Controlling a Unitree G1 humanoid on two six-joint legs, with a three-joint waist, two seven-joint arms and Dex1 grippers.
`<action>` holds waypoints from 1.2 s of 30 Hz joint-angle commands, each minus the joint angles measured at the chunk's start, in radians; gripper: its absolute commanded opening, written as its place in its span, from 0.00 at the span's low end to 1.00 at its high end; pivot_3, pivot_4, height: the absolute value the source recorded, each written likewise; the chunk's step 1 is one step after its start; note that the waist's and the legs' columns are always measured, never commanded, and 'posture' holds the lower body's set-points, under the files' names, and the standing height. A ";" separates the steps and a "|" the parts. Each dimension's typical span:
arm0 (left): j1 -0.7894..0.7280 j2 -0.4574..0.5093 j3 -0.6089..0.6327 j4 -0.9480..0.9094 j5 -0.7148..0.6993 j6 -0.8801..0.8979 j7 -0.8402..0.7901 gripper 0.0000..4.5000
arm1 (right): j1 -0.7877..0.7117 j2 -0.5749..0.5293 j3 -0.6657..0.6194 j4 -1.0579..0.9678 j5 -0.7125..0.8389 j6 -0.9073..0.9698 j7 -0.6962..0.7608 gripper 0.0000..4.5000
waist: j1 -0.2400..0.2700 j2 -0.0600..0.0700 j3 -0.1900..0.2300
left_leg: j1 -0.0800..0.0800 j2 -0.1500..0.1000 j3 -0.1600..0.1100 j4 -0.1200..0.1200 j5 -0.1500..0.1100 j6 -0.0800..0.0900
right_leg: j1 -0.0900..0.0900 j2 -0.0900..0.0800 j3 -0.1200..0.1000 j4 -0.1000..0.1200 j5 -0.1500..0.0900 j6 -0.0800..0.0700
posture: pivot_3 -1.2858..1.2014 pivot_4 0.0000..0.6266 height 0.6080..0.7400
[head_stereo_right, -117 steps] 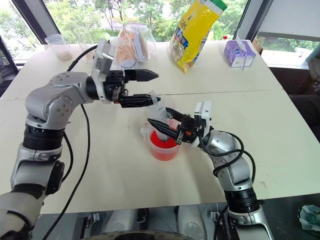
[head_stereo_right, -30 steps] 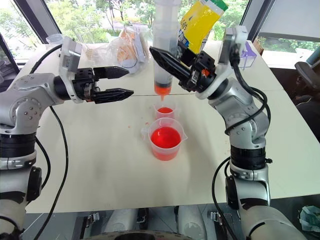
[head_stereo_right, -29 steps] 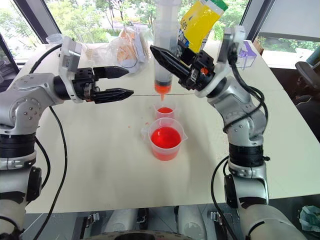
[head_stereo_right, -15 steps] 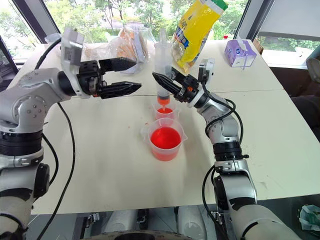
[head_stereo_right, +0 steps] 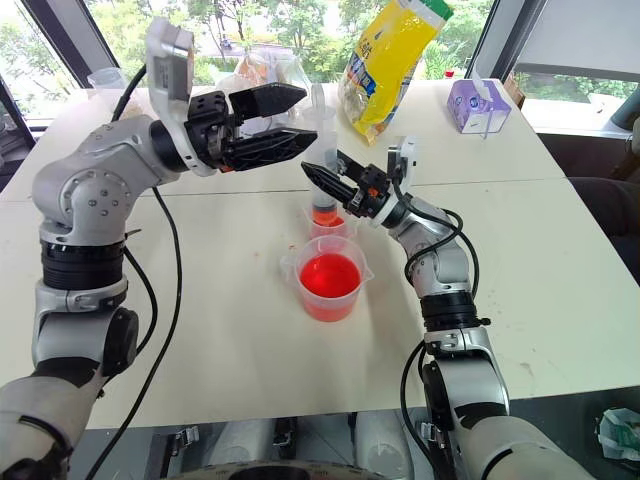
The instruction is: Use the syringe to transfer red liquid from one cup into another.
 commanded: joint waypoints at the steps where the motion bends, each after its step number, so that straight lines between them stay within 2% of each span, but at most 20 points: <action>1: -0.028 -0.017 -0.010 0.020 0.024 -0.037 -0.004 0.96 | -0.008 0.006 -0.004 -0.056 0.007 -0.010 0.007 0.31 | 0.000 0.000 0.000 | 0.000 0.000 0.000 0.000 0.000 0.000 | 0.000 0.000 0.000 0.000 0.000 0.000 | 0.52 0.24 1.00; 14: -0.060 -0.079 -0.052 0.112 0.094 -0.079 -0.018 0.96 | -0.021 0.003 0.001 -0.066 0.001 -0.008 0.009 0.31 | 0.000 0.000 0.000 | 0.000 0.000 0.000 0.000 0.000 0.000 | 0.000 0.000 0.000 0.000 0.000 0.000 | 0.52 0.24 1.00; 17: -0.063 -0.084 -0.051 0.117 0.100 -0.082 -0.022 0.68 | -0.019 0.001 0.001 -0.070 0.000 -0.007 0.012 0.31 | 0.000 0.000 0.000 | 0.000 0.000 0.000 0.000 0.000 0.000 | 0.000 0.000 0.000 0.000 0.000 0.000 | 0.52 0.24 1.00; 23: -0.063 -0.091 -0.051 0.120 0.109 -0.084 -0.033 0.02 | -0.022 0.000 0.000 -0.069 -0.004 -0.006 0.020 0.31 | 0.000 0.000 0.000 | 0.000 0.000 0.000 0.000 0.000 0.000 | 0.000 0.000 0.000 0.000 0.000 0.000 | 0.52 0.24 1.00; 36: -0.027 -0.059 -0.112 0.108 0.182 -0.108 -0.098 0.00 | -0.049 -0.006 -0.011 -0.074 0.001 0.001 0.023 0.31 | 0.000 0.000 0.000 | 0.000 0.000 0.000 0.000 0.000 0.000 | 0.000 0.000 0.000 0.000 0.000 0.000 | 0.52 0.24 1.00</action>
